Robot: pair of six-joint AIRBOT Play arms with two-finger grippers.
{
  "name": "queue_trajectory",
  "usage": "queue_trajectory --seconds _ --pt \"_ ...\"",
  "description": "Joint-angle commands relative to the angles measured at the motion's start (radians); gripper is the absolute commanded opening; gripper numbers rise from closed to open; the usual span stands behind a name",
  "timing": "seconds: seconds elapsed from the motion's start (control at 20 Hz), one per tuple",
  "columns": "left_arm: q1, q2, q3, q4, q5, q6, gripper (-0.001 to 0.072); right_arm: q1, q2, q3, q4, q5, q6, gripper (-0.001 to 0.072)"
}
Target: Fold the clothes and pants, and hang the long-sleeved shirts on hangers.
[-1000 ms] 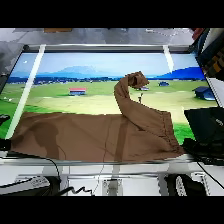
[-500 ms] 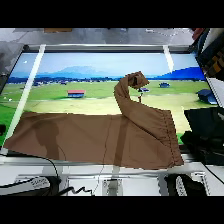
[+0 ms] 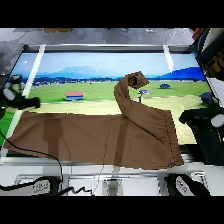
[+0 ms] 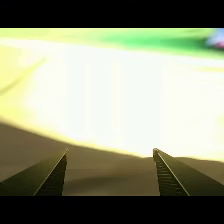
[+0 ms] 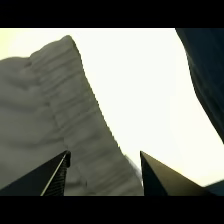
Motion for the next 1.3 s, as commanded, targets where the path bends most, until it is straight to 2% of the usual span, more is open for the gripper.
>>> queue_trajectory --seconds 0.0,0.15,0.2,0.25,0.35,0.45,0.55,0.7,0.8,0.9,1.15,1.25 --pt "-0.167 0.000 0.031 -0.188 0.024 -0.007 0.0601 -0.001 -0.279 0.175 0.050 0.029 -0.126 0.0507" --pt "-0.235 0.000 0.055 -0.406 0.027 0.005 0.0601 -0.071 -0.455 0.342 0.090 0.201 -0.245 0.0503" --pt "-0.252 0.000 0.060 -0.455 0.023 0.040 0.0601 -0.113 -0.490 0.373 0.134 0.249 -0.290 0.0487" --pt "-0.271 0.000 0.063 -0.489 0.023 0.070 0.0601 -0.165 -0.517 0.391 0.200 0.296 -0.366 0.0460" --pt "-0.308 0.000 0.063 -0.510 0.024 0.076 0.0601 -0.258 -0.538 0.380 0.324 0.416 -0.551 0.0458" --pt "-0.337 -0.001 0.063 -0.510 0.031 0.077 0.0601 -0.318 -0.548 0.343 0.382 0.546 -0.680 0.0458" --pt "-0.356 -0.007 0.063 -0.510 0.050 0.077 0.0601 -0.338 -0.547 0.278 0.396 0.577 -0.767 0.0458" --pt "-0.373 -0.021 0.063 -0.510 0.051 0.076 0.0601 -0.329 -0.547 0.179 0.499 0.471 -0.871 0.0457" --pt "-0.377 -0.028 0.063 -0.510 0.051 0.076 0.0601 -0.324 -0.547 0.146 0.492 0.359 -0.875 0.0458" --pt "-0.392 -0.042 0.063 -0.510 0.045 0.076 0.0601 -0.324 -0.548 0.132 0.469 0.286 -0.828 0.0458" --pt "-0.494 -0.117 0.063 -0.511 0.061 0.061 0.0602 -0.323 -0.548 0.082 0.479 0.258 -0.779 0.0479" --pt "-0.522 -0.161 0.066 -0.574 0.102 0.030 0.0602 -0.323 -0.549 0.062 0.480 0.255 -0.779 0.0473"
